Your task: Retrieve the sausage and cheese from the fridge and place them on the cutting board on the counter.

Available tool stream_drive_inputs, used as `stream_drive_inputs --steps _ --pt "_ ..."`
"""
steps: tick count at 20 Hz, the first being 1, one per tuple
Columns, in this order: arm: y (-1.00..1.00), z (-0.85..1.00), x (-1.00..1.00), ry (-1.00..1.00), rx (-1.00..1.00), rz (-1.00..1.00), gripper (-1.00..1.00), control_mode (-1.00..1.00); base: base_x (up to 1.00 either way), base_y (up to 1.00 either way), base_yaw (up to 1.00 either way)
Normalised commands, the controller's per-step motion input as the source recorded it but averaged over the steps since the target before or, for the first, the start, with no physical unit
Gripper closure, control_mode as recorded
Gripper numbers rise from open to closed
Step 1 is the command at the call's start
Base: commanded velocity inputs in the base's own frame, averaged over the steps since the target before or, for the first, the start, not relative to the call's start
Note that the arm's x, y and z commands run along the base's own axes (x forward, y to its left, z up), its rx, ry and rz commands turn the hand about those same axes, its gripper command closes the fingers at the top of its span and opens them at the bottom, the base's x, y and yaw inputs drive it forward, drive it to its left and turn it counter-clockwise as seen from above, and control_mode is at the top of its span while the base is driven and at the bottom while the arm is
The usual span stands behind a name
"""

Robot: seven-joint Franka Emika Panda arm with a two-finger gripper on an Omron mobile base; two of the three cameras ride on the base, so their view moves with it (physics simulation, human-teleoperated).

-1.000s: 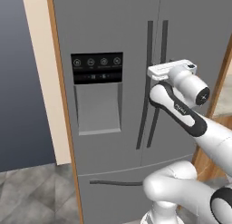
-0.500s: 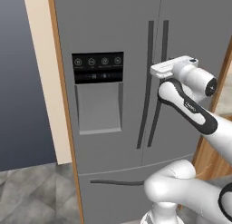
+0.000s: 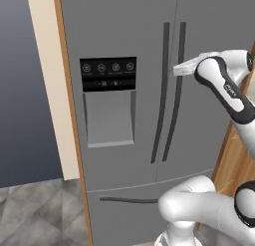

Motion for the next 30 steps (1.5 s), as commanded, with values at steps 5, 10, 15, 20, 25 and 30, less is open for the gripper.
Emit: stream_drive_inputs --steps 5,10,15,20,25,30 --pt "0.20 -0.20 -0.89 -0.22 -0.01 0.04 1.00 -1.00 0.00 0.00 0.00" --pt "0.11 0.00 -1.00 -0.47 -0.05 -0.01 1.00 -1.00 0.00 0.00 0.00" --pt "-0.27 0.00 -1.00 -0.42 0.00 -0.10 1.00 -1.00 0.00 0.00 0.00" --pt "-0.54 0.00 -1.00 -0.23 0.01 -0.17 1.00 -1.00 0.00 0.00 0.00" --pt "-0.54 0.00 -1.00 -0.08 0.05 -0.21 1.00 -1.00 0.00 0.00 0.00" --pt "-0.65 -0.04 -0.96 0.00 0.07 -0.22 1.00 -1.00 0.00 0.00 0.00"
